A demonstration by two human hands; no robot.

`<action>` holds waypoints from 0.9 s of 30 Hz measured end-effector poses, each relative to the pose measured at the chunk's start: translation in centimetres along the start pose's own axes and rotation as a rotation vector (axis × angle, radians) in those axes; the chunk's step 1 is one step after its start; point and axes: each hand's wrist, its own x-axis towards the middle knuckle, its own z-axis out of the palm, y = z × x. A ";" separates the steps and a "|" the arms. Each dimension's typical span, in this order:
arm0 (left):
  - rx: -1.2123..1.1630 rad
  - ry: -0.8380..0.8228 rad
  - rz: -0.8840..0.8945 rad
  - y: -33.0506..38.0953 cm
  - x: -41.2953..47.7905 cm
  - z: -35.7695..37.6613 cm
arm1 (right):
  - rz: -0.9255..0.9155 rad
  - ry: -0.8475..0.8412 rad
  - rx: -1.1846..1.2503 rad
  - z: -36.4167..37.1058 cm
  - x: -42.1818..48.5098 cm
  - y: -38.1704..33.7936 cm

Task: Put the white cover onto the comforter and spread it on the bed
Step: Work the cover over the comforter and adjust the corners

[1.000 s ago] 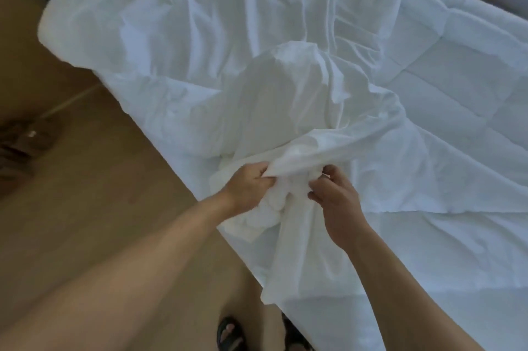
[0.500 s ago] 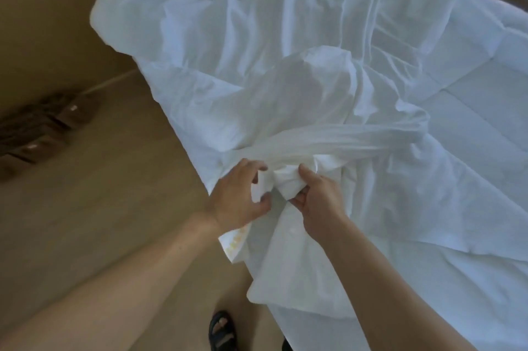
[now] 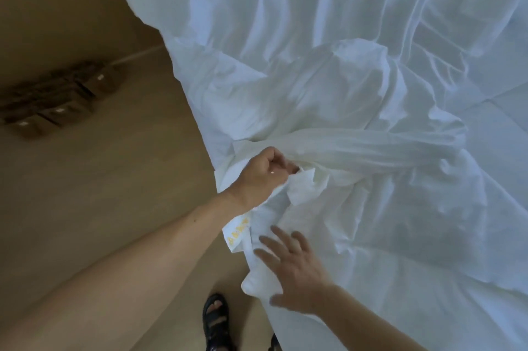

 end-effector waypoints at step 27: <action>0.685 0.004 -0.059 -2.8 1.9 6.5 | 0.399 0.590 0.203 -5.3 -6.3 8.8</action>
